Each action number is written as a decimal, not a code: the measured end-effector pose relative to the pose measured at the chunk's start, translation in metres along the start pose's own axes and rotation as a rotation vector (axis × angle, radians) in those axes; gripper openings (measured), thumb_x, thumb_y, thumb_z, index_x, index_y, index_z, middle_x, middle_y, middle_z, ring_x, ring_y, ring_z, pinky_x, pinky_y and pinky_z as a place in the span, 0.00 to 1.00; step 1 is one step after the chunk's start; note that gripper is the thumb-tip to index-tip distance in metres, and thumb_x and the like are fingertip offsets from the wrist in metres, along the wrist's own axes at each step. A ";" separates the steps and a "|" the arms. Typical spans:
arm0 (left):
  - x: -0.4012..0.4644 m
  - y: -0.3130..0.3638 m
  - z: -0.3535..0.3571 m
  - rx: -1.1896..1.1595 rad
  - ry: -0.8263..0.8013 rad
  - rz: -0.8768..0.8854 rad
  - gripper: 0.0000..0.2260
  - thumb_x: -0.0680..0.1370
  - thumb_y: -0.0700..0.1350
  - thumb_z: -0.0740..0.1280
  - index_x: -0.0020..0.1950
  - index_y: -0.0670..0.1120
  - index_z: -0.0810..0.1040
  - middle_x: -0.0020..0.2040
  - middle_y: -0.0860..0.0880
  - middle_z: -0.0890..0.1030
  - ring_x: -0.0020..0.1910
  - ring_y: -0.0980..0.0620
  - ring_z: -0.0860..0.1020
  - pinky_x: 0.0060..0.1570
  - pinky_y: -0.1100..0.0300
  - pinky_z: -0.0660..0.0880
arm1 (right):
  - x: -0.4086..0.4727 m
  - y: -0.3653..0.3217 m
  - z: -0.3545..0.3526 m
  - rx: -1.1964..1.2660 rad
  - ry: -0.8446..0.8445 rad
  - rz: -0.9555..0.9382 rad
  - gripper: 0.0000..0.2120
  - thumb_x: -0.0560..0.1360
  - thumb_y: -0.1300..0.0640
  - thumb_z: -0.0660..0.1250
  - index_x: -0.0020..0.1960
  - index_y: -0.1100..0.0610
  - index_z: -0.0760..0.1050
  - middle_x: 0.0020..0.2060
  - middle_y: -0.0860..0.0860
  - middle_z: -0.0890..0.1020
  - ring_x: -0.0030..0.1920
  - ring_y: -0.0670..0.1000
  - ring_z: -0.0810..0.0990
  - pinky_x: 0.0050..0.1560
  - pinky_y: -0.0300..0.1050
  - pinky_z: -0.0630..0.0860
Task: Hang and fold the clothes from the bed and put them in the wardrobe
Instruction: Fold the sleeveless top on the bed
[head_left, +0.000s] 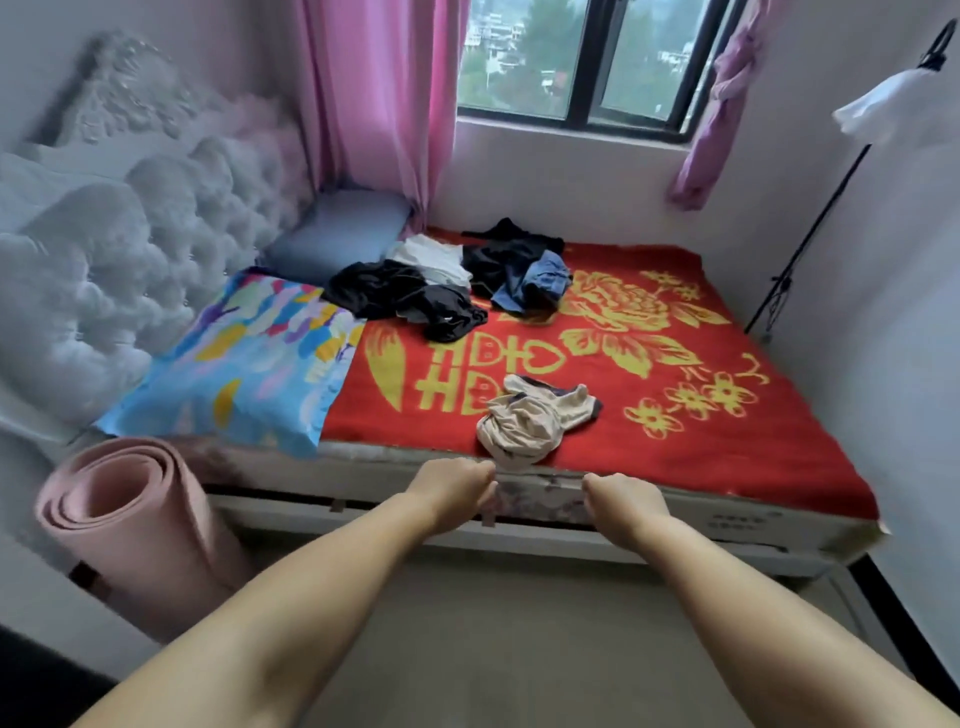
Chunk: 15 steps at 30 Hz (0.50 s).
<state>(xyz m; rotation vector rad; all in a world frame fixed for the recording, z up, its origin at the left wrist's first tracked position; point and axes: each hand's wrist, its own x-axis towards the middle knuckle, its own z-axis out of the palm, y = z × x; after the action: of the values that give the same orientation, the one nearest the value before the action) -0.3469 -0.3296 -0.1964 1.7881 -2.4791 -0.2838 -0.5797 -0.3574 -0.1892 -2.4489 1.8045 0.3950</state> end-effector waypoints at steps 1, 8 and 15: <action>0.015 0.009 0.001 0.002 -0.016 0.013 0.11 0.83 0.48 0.55 0.50 0.43 0.72 0.50 0.43 0.80 0.47 0.41 0.78 0.39 0.54 0.70 | 0.007 0.013 -0.001 0.003 0.004 0.003 0.06 0.81 0.56 0.53 0.49 0.55 0.67 0.52 0.55 0.80 0.50 0.58 0.79 0.41 0.46 0.67; 0.123 0.012 0.014 0.065 -0.148 0.019 0.10 0.82 0.47 0.57 0.55 0.43 0.73 0.45 0.49 0.79 0.49 0.44 0.78 0.34 0.60 0.69 | 0.073 0.068 0.009 0.088 0.006 0.016 0.07 0.81 0.53 0.53 0.50 0.55 0.67 0.50 0.54 0.80 0.43 0.57 0.75 0.39 0.46 0.66; 0.267 -0.027 0.027 0.046 -0.119 0.058 0.13 0.82 0.48 0.55 0.51 0.42 0.75 0.51 0.44 0.81 0.51 0.43 0.77 0.37 0.57 0.69 | 0.195 0.127 0.011 0.140 -0.016 0.087 0.09 0.81 0.55 0.52 0.51 0.56 0.70 0.49 0.54 0.81 0.45 0.58 0.78 0.38 0.46 0.68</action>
<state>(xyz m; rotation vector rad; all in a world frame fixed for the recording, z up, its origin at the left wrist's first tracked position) -0.4112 -0.5879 -0.2415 1.7624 -2.6342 -0.3422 -0.6481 -0.5752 -0.2370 -2.2750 1.8690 0.2825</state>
